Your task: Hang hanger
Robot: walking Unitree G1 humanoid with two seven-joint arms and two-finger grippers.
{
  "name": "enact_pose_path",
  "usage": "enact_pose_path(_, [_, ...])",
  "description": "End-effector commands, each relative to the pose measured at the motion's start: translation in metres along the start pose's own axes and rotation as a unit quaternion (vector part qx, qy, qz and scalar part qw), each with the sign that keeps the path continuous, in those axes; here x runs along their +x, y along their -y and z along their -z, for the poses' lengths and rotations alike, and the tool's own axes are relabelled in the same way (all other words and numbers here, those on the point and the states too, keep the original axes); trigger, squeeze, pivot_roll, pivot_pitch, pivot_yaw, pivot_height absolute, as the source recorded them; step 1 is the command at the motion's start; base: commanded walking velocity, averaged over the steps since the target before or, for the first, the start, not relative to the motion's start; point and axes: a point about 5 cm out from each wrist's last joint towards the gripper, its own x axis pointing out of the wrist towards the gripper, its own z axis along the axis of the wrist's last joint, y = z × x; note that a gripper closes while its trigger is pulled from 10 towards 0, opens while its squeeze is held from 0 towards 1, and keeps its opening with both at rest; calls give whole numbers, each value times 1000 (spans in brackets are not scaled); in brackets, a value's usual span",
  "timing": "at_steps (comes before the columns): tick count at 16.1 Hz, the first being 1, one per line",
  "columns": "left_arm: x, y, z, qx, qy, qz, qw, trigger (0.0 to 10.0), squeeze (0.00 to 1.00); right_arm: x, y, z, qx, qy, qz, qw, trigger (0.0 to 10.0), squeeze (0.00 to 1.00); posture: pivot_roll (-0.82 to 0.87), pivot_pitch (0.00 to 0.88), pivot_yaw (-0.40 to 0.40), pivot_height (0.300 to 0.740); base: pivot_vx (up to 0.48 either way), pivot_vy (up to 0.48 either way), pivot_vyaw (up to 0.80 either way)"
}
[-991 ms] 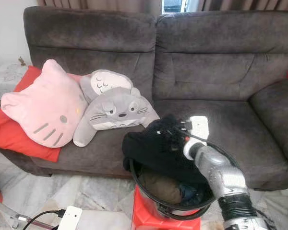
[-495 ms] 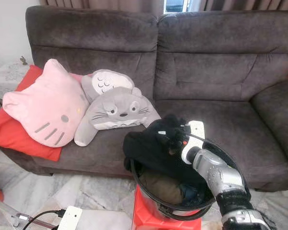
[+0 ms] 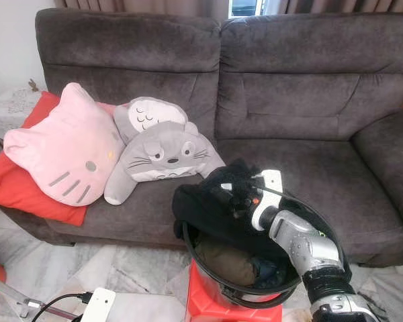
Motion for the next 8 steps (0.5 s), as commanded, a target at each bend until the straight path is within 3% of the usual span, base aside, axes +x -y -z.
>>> enact_pose_path(1, [0, -4, 0, 8, -3, 0, 1000, 10000, 0, -1, -3, -2, -6, 1, -15, 1000, 10000, 0, -130, 0, 35, 740, 0, 0, 0])
enact_pose_path(3, [0, -4, -1, 8, -3, 0, 1000, 10000, 0, -1, 2, 0, -2, -4, 4, 1000, 10000, 0, -129, 0, 36, 740, 0, 0, 0])
enact_pose_path(8, [0, -4, -1, 10, -2, 0, 1000, 10000, 0, -3, -9, -4, -20, 12, -53, 998, 10000, 0, -128, 0, 39, 740, 0, 0, 0])
